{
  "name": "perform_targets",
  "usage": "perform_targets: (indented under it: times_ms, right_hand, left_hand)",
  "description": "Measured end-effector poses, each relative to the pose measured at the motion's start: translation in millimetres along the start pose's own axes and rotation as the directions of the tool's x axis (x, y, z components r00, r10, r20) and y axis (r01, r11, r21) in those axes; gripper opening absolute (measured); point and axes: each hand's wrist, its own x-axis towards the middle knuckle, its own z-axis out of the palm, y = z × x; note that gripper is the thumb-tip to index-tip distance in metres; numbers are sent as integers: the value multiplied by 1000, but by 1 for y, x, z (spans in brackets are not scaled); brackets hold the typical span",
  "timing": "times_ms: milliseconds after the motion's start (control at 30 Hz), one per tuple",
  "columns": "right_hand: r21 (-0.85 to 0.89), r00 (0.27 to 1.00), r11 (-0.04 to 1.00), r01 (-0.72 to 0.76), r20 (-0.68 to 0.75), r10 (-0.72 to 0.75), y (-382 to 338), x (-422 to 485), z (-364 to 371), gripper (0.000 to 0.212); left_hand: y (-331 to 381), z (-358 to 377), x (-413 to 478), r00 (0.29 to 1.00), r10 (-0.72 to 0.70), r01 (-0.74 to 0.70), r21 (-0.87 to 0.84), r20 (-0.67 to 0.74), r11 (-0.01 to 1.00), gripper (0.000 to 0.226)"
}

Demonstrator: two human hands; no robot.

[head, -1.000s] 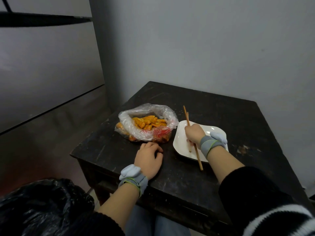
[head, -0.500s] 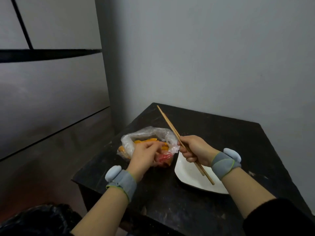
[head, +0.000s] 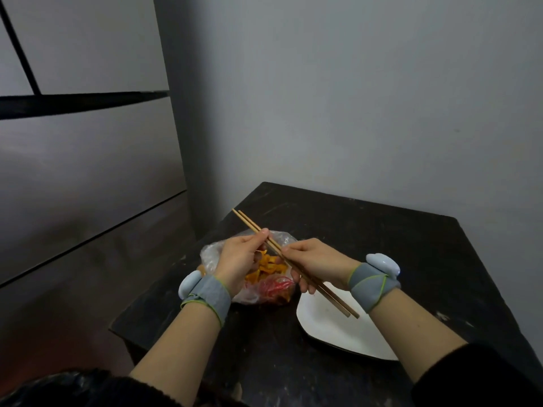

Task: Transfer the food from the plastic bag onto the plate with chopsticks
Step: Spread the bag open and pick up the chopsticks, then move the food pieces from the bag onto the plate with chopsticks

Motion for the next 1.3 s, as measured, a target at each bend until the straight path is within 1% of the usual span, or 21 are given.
perform_targets:
  times_ms: [200,267,300,367,433,467,500,533,600,633,700,767,833,900,933,967,1000,1067,1100,1133,1300]
  right_hand:
    - [-32,997,998,-61,39,62,-7,4,-6,41]
    - [13,994,995,-94,62,93,-8,4,-10,44]
    - [69,992,992,-106,73,101,-8,2,-13,45]
    - [285,995,953,-102,49,92,-5,-2,-24,46]
    - [547,996,835,-56,-27,85,0,-6,-35,39]
    - [620,995,784,-16,-70,76,3,-8,-37,33]
    - [629,993,777,16,-99,60,5,-8,-38,26]
    - [579,994,814,39,-109,30,6,-9,-35,24]
    - [382,993,919,98,-101,-64,6,-7,-21,45]
    - [338,989,931,136,-105,-107,3,-6,-12,49]
    - [420,972,883,209,-188,-141,-7,0,3,36]
    - [442,945,863,243,-310,-107,-17,4,13,26]
    - [361,922,902,238,-377,-93,-19,6,18,33]
    - [378,911,884,277,-396,-117,-18,6,18,38]
    - [422,905,858,293,-411,-108,-16,5,15,39]
    - [478,903,827,296,-421,-81,-14,3,10,40]
    - [532,905,796,289,-423,-46,-12,1,4,41]
    - [587,914,771,247,-405,16,-6,-1,-5,39]
    - [589,920,777,224,-390,31,-1,-2,-8,37]
    - [583,926,786,207,-376,35,2,-3,-8,33]
    - [541,917,812,218,-399,21,15,-3,-5,25]
  left_hand:
    - [-6,-11,11,997,-35,31,69,63,997,44]
    - [-3,-16,12,997,-34,33,16,64,999,36]
    - [0,-18,14,999,-30,32,-54,46,998,29]
    - [7,-28,18,998,-54,48,-243,-15,969,21]
    - [14,-40,22,991,-117,77,-425,-70,902,21]
    - [16,-44,24,985,-151,88,-502,-86,860,21]
    - [17,-46,24,979,-182,98,-566,-93,818,21]
    - [18,-45,23,975,-204,108,-607,-90,788,21]
    - [17,-34,19,972,-226,134,-623,-70,771,20]
    - [16,-27,17,970,-236,155,-612,-53,775,20]
    - [12,-12,12,967,-257,206,-581,-5,788,18]
    - [8,-3,6,962,-270,244,-552,36,797,16]
    - [4,-3,4,964,-264,250,-488,41,836,16]
    - [0,-10,3,972,-235,219,-349,-2,911,20]
    - [-2,-16,3,982,-178,157,-236,-68,959,24]
    - [-6,-23,2,983,-73,58,-96,-169,994,26]
    - [-9,-31,1,955,74,-58,64,-289,996,25]
    - [-16,-46,-4,812,380,-239,341,-443,909,13]
    - [-20,-51,-7,753,470,-259,449,-460,855,13]
    - [-27,-55,-7,732,509,-245,522,-453,817,22]
    - [-76,-62,-9,865,385,-140,580,-323,802,62]
